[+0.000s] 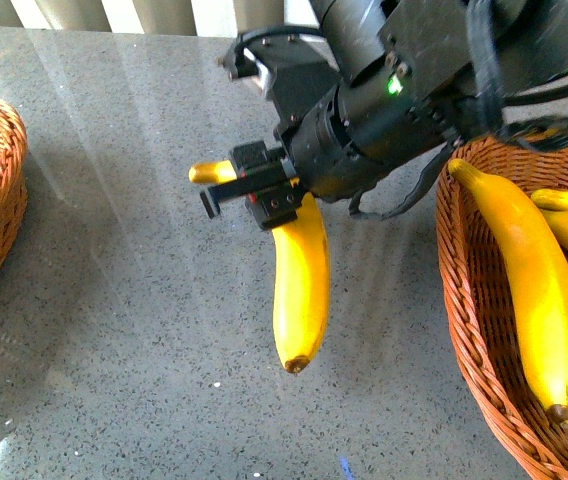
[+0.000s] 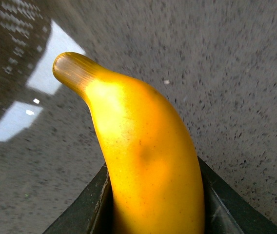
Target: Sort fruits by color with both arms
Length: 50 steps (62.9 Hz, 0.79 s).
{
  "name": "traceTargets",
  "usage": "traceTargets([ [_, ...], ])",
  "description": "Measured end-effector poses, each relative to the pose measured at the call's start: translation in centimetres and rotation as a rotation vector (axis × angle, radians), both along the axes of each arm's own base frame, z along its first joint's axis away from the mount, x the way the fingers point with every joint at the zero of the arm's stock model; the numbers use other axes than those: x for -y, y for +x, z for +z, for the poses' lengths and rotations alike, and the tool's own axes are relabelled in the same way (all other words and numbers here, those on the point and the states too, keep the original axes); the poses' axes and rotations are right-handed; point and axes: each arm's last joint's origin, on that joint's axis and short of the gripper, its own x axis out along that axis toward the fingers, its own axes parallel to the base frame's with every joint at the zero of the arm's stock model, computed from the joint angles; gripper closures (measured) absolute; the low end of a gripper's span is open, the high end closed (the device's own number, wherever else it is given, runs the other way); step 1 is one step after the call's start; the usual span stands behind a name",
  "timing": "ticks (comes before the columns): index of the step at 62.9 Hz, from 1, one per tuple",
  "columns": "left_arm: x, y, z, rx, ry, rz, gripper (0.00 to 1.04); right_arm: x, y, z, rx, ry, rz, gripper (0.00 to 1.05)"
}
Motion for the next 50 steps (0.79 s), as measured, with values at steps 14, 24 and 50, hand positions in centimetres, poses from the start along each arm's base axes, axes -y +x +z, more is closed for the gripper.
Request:
traceTargets([
  [14,0.0,0.0,0.0,0.0,0.0,0.0,0.09,3.5,-2.7,6.8,0.175,0.084,-0.101,0.68],
  [24,0.0,0.0,0.0,0.0,0.0,0.0,0.09,8.4,-4.7,8.9,0.232,0.061,-0.241,0.68],
  [50,0.0,0.0,0.0,0.0,0.0,0.0,0.09,19.8,-8.6,3.4,0.175,-0.183,-0.681,0.68],
])
